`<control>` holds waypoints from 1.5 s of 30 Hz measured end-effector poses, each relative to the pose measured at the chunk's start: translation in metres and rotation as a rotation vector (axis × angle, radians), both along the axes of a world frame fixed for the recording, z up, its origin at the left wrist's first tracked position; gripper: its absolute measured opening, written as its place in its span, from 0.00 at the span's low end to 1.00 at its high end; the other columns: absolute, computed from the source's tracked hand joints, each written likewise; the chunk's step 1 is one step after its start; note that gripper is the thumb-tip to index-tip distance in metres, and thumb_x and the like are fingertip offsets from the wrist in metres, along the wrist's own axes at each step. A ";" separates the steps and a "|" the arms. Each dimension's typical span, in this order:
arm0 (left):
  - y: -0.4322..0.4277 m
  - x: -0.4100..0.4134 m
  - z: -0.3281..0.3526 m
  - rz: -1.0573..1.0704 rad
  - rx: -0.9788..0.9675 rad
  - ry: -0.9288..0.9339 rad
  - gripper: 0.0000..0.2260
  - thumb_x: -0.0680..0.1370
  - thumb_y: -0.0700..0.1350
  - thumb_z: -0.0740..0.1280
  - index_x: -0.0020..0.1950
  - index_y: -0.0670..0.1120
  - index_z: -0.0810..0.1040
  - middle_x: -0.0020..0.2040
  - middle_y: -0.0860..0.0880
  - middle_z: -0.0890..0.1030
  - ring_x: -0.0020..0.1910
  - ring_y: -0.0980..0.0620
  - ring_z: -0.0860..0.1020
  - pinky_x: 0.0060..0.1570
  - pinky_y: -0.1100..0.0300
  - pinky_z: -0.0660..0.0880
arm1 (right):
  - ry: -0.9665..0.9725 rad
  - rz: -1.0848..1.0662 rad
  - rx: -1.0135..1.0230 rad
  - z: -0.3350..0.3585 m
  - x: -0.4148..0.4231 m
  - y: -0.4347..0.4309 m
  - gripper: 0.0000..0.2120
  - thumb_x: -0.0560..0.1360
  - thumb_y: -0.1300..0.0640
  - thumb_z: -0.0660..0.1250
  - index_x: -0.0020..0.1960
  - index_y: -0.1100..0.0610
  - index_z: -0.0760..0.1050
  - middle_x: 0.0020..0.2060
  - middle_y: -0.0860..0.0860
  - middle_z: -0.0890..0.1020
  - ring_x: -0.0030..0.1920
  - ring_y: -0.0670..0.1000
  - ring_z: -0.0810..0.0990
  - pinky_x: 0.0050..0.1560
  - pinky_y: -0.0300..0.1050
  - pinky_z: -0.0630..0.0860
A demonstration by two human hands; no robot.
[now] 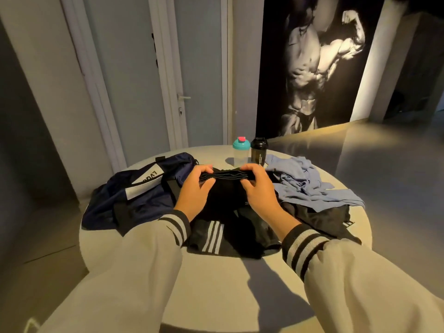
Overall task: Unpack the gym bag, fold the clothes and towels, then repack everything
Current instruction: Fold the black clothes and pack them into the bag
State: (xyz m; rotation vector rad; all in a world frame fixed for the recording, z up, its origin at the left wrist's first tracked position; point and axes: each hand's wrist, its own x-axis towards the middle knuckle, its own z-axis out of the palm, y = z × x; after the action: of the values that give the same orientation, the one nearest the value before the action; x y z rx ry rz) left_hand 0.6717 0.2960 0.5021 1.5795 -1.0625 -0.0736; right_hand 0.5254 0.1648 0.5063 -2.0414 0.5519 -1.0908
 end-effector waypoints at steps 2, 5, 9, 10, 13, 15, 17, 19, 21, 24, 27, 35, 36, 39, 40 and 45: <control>0.014 -0.005 -0.019 0.005 0.067 -0.011 0.09 0.82 0.41 0.65 0.60 0.53 0.74 0.60 0.55 0.78 0.59 0.60 0.77 0.61 0.64 0.73 | 0.075 0.024 -0.006 -0.019 -0.006 0.007 0.18 0.79 0.66 0.65 0.67 0.55 0.75 0.61 0.49 0.75 0.63 0.46 0.73 0.68 0.43 0.71; 0.034 -0.013 -0.046 -0.007 0.197 -0.009 0.09 0.82 0.39 0.65 0.58 0.52 0.72 0.57 0.51 0.78 0.55 0.58 0.78 0.53 0.66 0.75 | 0.215 0.040 -0.040 -0.045 -0.016 0.022 0.18 0.78 0.66 0.66 0.66 0.55 0.77 0.60 0.50 0.75 0.62 0.48 0.74 0.68 0.43 0.70; 0.055 -0.024 -0.078 -0.005 0.339 -0.053 0.12 0.80 0.35 0.65 0.58 0.50 0.72 0.56 0.49 0.77 0.55 0.52 0.78 0.58 0.55 0.76 | 0.347 0.075 -0.071 -0.072 -0.026 0.039 0.16 0.78 0.66 0.67 0.64 0.55 0.79 0.59 0.50 0.76 0.61 0.49 0.74 0.64 0.37 0.67; 0.060 -0.026 -0.085 0.003 0.367 -0.077 0.13 0.79 0.33 0.64 0.58 0.50 0.73 0.57 0.49 0.76 0.56 0.51 0.77 0.60 0.54 0.75 | 0.378 0.086 -0.082 -0.078 -0.027 0.043 0.15 0.78 0.67 0.67 0.62 0.55 0.79 0.58 0.50 0.76 0.61 0.49 0.74 0.63 0.37 0.67; 0.068 -0.031 -0.110 0.012 0.437 -0.127 0.15 0.78 0.32 0.65 0.58 0.50 0.73 0.66 0.49 0.72 0.65 0.49 0.74 0.64 0.60 0.69 | 0.435 0.091 -0.087 -0.100 -0.029 0.052 0.15 0.77 0.68 0.67 0.60 0.55 0.80 0.57 0.51 0.75 0.60 0.50 0.74 0.63 0.37 0.68; 0.071 -0.029 -0.122 0.034 0.468 -0.128 0.15 0.78 0.34 0.67 0.59 0.51 0.74 0.74 0.49 0.66 0.72 0.50 0.68 0.69 0.61 0.65 | 0.448 0.069 -0.067 -0.114 -0.029 0.058 0.15 0.77 0.69 0.67 0.60 0.56 0.79 0.58 0.51 0.75 0.60 0.50 0.75 0.61 0.33 0.66; 0.070 -0.027 -0.126 0.071 0.472 -0.110 0.15 0.79 0.37 0.68 0.61 0.53 0.75 0.77 0.49 0.62 0.74 0.49 0.66 0.73 0.55 0.66 | 0.414 0.041 -0.056 -0.124 -0.029 0.062 0.16 0.76 0.69 0.66 0.60 0.55 0.79 0.57 0.48 0.74 0.59 0.49 0.75 0.60 0.31 0.67; 0.068 -0.028 -0.127 0.110 0.486 -0.117 0.14 0.79 0.39 0.68 0.62 0.53 0.74 0.78 0.49 0.62 0.74 0.48 0.67 0.72 0.51 0.68 | 0.369 0.023 -0.053 -0.131 -0.030 0.066 0.16 0.77 0.69 0.65 0.60 0.54 0.78 0.58 0.46 0.73 0.56 0.45 0.75 0.62 0.35 0.72; 0.068 -0.032 -0.128 0.159 0.504 -0.136 0.15 0.80 0.38 0.66 0.64 0.53 0.74 0.77 0.50 0.62 0.71 0.47 0.70 0.70 0.52 0.71 | 0.370 0.006 -0.079 -0.138 -0.029 0.071 0.15 0.78 0.67 0.65 0.62 0.54 0.77 0.62 0.46 0.72 0.57 0.45 0.74 0.64 0.37 0.72; 0.069 -0.035 -0.131 0.211 0.499 -0.164 0.16 0.81 0.36 0.64 0.66 0.51 0.74 0.75 0.50 0.64 0.66 0.47 0.74 0.67 0.56 0.73 | 0.399 -0.015 -0.106 -0.145 -0.028 0.073 0.17 0.80 0.63 0.65 0.67 0.53 0.76 0.71 0.47 0.69 0.66 0.49 0.72 0.68 0.38 0.67; 0.071 -0.036 -0.133 0.240 0.470 -0.161 0.15 0.82 0.36 0.63 0.67 0.50 0.74 0.75 0.50 0.66 0.66 0.47 0.75 0.66 0.56 0.73 | 0.397 -0.019 -0.115 -0.147 -0.029 0.072 0.17 0.81 0.62 0.65 0.68 0.52 0.78 0.72 0.48 0.69 0.70 0.52 0.71 0.70 0.39 0.65; 0.074 -0.040 -0.137 0.215 0.417 -0.172 0.18 0.81 0.38 0.65 0.70 0.51 0.74 0.77 0.52 0.65 0.71 0.50 0.70 0.70 0.55 0.70 | 0.411 -0.038 -0.145 -0.154 -0.033 0.073 0.18 0.80 0.62 0.65 0.68 0.52 0.76 0.73 0.48 0.67 0.69 0.52 0.71 0.69 0.45 0.70; 0.074 -0.040 -0.139 0.216 0.426 -0.190 0.19 0.81 0.38 0.66 0.70 0.53 0.73 0.77 0.52 0.66 0.71 0.50 0.70 0.71 0.53 0.71 | 0.425 -0.032 -0.144 -0.154 -0.032 0.072 0.17 0.80 0.61 0.65 0.68 0.51 0.76 0.73 0.47 0.66 0.69 0.52 0.71 0.68 0.46 0.71; 0.076 -0.039 -0.140 0.198 0.449 -0.174 0.20 0.80 0.40 0.66 0.69 0.56 0.72 0.73 0.54 0.71 0.70 0.51 0.72 0.69 0.50 0.72 | 0.436 -0.032 -0.141 -0.155 -0.031 0.071 0.17 0.78 0.57 0.66 0.67 0.50 0.74 0.72 0.46 0.65 0.67 0.51 0.72 0.63 0.49 0.76; 0.076 -0.039 -0.140 0.192 0.454 -0.166 0.20 0.80 0.40 0.65 0.69 0.56 0.72 0.73 0.54 0.71 0.70 0.51 0.72 0.69 0.52 0.72 | 0.443 -0.032 -0.139 -0.155 -0.030 0.071 0.18 0.76 0.55 0.67 0.66 0.49 0.74 0.71 0.45 0.65 0.66 0.50 0.72 0.62 0.49 0.76; 0.078 -0.039 -0.140 0.211 0.421 -0.172 0.20 0.82 0.34 0.59 0.69 0.53 0.73 0.71 0.53 0.71 0.67 0.52 0.74 0.63 0.63 0.70 | 0.451 -0.042 -0.214 -0.158 -0.029 0.071 0.18 0.77 0.54 0.68 0.67 0.48 0.74 0.70 0.47 0.67 0.65 0.52 0.73 0.62 0.49 0.76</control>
State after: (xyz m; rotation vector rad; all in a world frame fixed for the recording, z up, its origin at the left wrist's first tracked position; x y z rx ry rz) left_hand 0.6324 0.3739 0.3618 2.1022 -1.0505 -0.0176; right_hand 0.4965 0.2362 0.3485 -2.4940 0.7283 -0.7333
